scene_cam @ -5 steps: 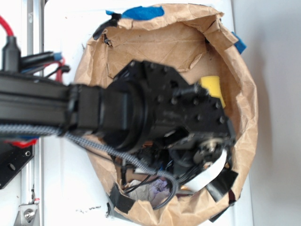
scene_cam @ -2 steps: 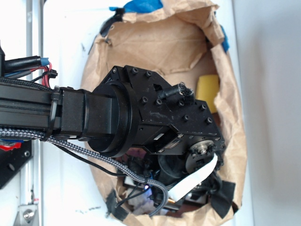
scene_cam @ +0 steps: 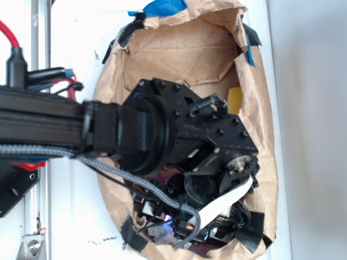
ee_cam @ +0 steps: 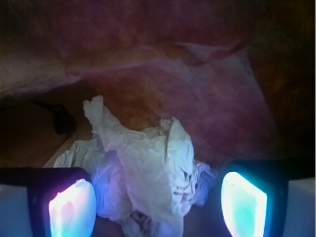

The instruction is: Grab the white paper.

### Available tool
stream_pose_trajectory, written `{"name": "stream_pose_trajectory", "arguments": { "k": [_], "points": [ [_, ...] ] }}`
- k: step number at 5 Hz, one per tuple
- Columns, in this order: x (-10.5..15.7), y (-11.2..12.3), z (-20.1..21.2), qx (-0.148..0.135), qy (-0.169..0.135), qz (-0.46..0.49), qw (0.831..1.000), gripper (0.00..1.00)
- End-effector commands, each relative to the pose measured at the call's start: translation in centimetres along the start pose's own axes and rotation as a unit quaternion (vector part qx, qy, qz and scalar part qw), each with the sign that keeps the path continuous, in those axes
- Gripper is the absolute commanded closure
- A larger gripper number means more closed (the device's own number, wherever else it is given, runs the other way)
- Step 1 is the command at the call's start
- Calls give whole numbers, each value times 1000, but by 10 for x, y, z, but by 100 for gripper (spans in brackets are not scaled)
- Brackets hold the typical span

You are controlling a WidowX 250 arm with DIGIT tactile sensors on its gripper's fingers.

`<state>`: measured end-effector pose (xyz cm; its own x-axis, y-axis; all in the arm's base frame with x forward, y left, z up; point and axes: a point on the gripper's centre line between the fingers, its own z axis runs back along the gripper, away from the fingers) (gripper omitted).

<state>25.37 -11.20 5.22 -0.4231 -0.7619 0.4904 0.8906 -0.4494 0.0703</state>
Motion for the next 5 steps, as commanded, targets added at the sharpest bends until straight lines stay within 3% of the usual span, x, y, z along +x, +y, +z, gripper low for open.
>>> {"name": "stream_pose_trajectory", "arguments": {
  "k": [1,4,5],
  "points": [
    [15,-15,-3,9,-33,-55,998,100],
    [16,-17,-2,19,-34,-41,998,100],
    [16,-18,3,25,-14,-18,999,100]
  ]
}}
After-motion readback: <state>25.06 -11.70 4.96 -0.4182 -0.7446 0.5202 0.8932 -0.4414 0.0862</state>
